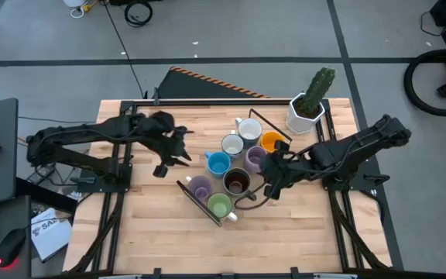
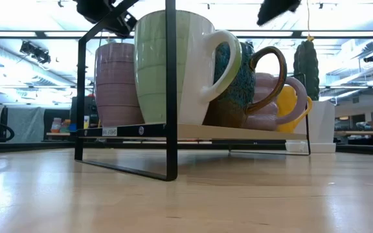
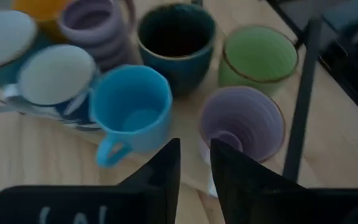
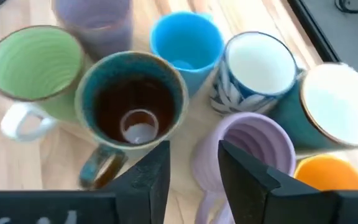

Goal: Place coffee mugs
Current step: Return to Home Position

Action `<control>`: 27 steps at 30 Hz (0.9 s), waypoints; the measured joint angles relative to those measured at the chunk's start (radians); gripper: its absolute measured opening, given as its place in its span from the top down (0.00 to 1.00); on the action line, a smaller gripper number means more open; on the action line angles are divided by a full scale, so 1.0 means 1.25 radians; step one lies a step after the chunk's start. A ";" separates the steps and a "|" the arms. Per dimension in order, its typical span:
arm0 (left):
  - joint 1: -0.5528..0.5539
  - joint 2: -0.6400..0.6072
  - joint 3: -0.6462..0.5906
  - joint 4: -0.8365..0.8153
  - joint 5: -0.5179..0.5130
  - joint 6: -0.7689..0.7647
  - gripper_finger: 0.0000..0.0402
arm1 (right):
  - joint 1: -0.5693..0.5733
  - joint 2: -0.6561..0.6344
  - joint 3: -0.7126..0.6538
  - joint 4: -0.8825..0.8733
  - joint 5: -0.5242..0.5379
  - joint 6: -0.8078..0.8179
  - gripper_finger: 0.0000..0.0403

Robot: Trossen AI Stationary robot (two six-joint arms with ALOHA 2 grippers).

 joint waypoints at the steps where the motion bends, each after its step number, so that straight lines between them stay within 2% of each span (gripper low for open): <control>1: 0.009 -0.024 -0.024 0.025 0.001 -0.014 0.78 | -0.003 -0.023 -0.031 0.025 -0.002 0.004 0.66; 5: 0.035 -0.108 -0.111 0.123 0.005 -0.053 0.80 | -0.008 -0.138 -0.150 0.140 -0.006 0.000 0.70; 14: 0.074 -0.253 -0.315 0.404 0.032 -0.167 0.83 | -0.015 -0.384 -0.407 0.428 -0.058 -0.114 0.77; 23: 0.097 -0.324 -0.429 0.575 0.032 -0.230 0.84 | -0.039 -0.588 -0.555 0.512 -0.081 -0.176 0.91; 27: 0.099 -0.345 -0.468 0.653 0.035 -0.244 0.84 | -0.062 -0.677 -0.619 0.577 -0.117 -0.197 0.98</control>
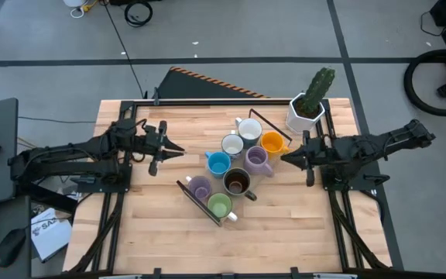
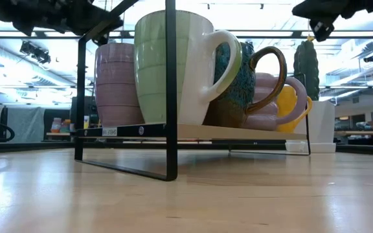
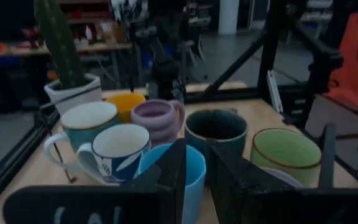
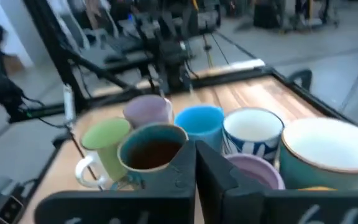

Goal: Place coffee mugs
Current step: Return to Home Position

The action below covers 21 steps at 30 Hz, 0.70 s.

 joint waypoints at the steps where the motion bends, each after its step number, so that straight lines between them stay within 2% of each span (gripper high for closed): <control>1: 0.000 -0.009 -0.019 0.028 0.003 -0.005 0.84 | -0.005 -0.021 -0.018 0.021 -0.006 -0.010 0.98; 8: 0.020 -0.072 -0.132 0.190 -0.043 -0.053 0.84 | -0.066 -0.171 -0.133 0.119 -0.008 -0.053 0.97; 16: 0.029 -0.238 -0.207 0.186 -0.152 -0.089 0.86 | -0.125 -0.344 -0.222 0.101 -0.011 -0.032 0.98; 19: 0.029 -0.328 -0.233 0.166 -0.162 -0.094 0.89 | -0.136 -0.417 -0.260 0.105 -0.009 -0.026 0.98; 21: 0.029 -0.384 -0.251 0.161 -0.162 -0.110 0.92 | -0.141 -0.423 -0.275 0.116 0.006 -0.026 0.98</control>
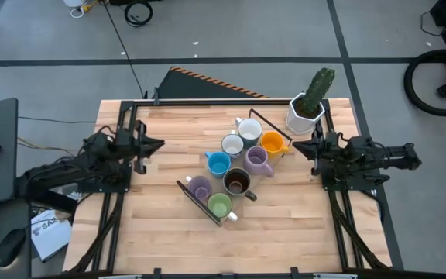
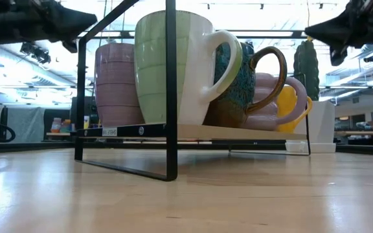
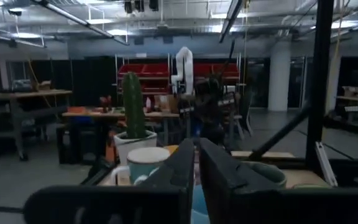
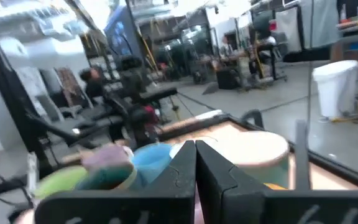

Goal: Place coffee mugs
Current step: Return to Home Position

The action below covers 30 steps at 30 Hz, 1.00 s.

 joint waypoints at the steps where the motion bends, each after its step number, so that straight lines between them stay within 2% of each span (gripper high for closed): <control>1: 0.000 -0.028 -0.006 -0.018 0.000 -0.003 0.94 | -0.001 0.001 -0.003 -0.008 0.007 -0.002 0.98; 4: -0.003 -0.095 -0.015 -0.101 0.000 -0.014 0.97 | -0.003 0.011 -0.007 0.009 0.039 -0.003 0.98; 9: -0.003 -0.189 -0.015 -0.201 0.022 -0.036 0.98 | -0.003 0.008 -0.021 0.040 0.042 0.016 0.98; 17: -0.003 -0.183 -0.013 -0.184 0.003 -0.124 0.97 | -0.003 0.008 -0.021 0.040 0.039 0.016 0.96; 30: -0.003 -0.183 -0.013 -0.187 0.003 -0.124 0.97 | -0.003 0.008 -0.021 0.045 0.038 0.016 0.97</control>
